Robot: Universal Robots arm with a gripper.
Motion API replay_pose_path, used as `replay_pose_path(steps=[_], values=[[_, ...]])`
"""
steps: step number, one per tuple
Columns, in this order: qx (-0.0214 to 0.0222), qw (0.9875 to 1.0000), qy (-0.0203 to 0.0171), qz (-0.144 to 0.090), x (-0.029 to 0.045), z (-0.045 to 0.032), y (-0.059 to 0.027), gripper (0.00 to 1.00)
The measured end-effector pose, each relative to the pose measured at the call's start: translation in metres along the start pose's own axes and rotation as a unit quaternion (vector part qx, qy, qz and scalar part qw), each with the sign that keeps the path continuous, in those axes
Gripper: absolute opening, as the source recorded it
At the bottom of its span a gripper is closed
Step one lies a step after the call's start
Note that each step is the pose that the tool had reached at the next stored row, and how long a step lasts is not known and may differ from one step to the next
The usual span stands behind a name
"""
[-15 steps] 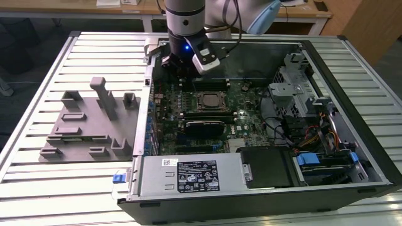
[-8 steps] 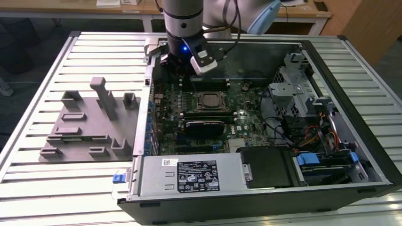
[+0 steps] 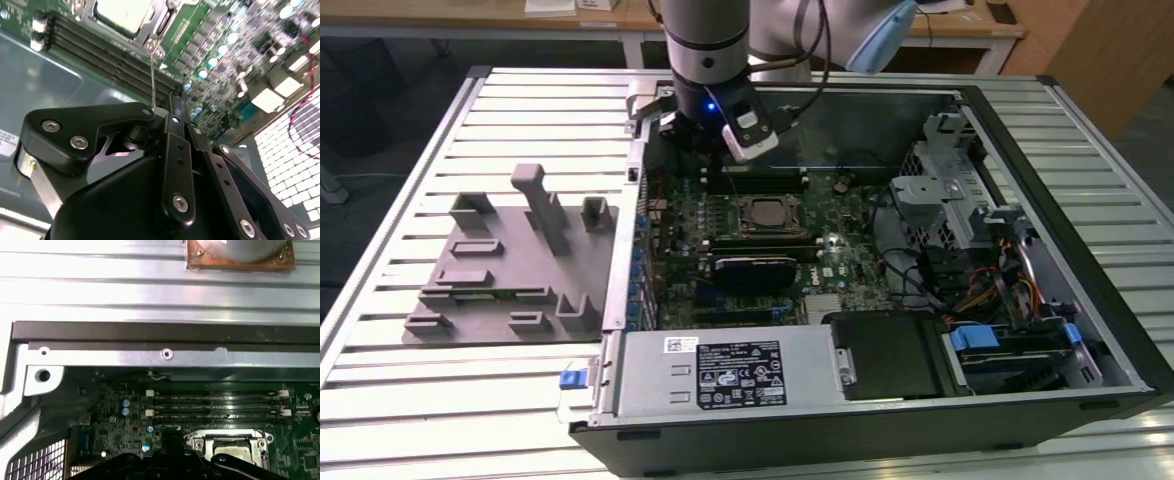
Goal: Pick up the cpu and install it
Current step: 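Install the first cpu locking lever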
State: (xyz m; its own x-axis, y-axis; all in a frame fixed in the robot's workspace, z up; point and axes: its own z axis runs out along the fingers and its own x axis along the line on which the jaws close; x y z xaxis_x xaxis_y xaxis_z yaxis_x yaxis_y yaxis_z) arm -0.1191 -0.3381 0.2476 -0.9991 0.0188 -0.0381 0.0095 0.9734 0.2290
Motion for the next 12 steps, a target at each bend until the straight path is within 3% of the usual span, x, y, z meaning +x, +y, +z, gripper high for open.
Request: replay_pose_path(steps=[6, 7, 12], values=[[-0.0296, 0.9996, 0.0003, 0.001, 0.0025, 0.0019, -0.0005, 0.11], [-0.0315, 0.9995, 0.0003, 0.001, 0.0026, 0.0021, -0.0005, 0.11], [-0.0314, 0.9995, 0.0004, 0.001, 0.0025, 0.0021, -0.0006, 0.11]])
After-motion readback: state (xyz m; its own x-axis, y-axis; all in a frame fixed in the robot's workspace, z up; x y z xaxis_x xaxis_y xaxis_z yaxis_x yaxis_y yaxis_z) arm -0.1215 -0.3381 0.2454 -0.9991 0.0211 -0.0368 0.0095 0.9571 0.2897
